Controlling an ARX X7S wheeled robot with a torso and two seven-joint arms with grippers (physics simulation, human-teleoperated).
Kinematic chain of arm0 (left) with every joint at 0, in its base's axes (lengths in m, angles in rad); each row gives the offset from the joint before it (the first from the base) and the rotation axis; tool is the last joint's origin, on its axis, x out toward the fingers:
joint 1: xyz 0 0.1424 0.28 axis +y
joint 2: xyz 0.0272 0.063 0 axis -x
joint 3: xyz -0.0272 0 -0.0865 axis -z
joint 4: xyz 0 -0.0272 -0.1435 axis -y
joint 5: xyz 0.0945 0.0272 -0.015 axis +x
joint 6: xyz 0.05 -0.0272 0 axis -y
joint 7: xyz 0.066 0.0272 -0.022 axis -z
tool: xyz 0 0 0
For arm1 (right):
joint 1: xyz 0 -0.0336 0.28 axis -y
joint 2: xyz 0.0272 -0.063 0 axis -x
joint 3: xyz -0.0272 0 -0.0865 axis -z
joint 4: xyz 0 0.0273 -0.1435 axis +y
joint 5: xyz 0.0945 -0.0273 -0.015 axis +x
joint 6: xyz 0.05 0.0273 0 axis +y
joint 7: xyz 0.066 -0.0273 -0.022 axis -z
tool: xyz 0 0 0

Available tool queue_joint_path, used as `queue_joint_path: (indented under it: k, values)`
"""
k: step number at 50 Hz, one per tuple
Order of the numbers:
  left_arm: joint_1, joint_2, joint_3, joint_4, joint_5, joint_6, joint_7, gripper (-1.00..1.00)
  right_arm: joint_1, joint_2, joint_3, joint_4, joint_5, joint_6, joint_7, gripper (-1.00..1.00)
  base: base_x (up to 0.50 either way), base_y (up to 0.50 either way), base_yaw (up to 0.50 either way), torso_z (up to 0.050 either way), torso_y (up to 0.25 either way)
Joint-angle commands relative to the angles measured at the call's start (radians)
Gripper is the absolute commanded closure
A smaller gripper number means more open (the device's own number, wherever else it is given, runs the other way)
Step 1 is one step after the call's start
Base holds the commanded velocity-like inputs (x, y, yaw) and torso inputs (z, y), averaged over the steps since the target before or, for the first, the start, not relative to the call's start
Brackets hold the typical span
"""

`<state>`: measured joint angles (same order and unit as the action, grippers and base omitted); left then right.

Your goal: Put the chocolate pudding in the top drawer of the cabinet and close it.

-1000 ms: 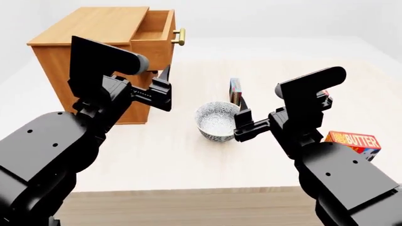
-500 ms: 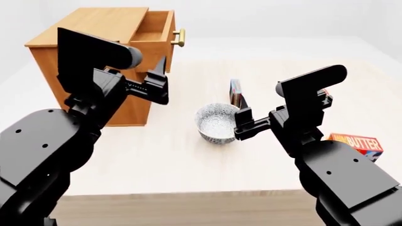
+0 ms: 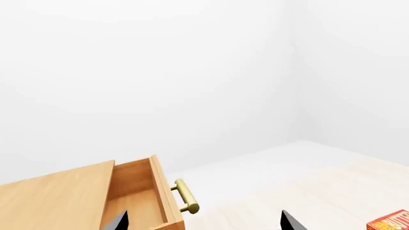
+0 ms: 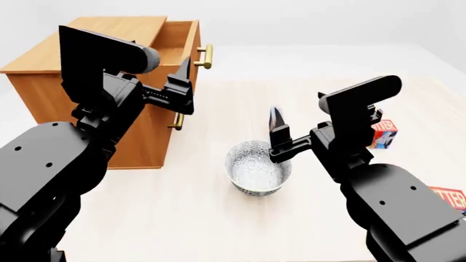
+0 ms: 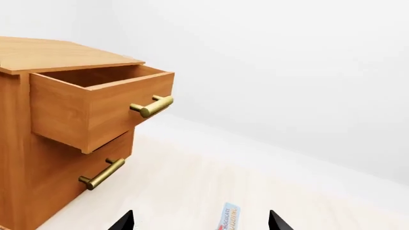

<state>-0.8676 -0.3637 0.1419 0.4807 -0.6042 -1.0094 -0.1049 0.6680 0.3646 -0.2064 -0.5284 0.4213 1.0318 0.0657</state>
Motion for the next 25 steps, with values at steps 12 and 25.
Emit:
queue_joint_path:
  k: [12,25]
  values:
    - [-0.006,0.006,0.037,-0.054,0.032,0.046,0.002,-1.00,-0.014,0.003,0.002,0.055,-0.005,-0.076,-0.018,-1.00,0.50,-0.02,0.00,0.000,0.000]
    - [-0.002,-0.005,0.049,-0.039,0.030,0.041,0.000,-1.00,-0.008,0.005,-0.005,0.043,-0.010,-0.049,0.008,-1.00,0.31,-0.01,0.00,0.000,0.001]
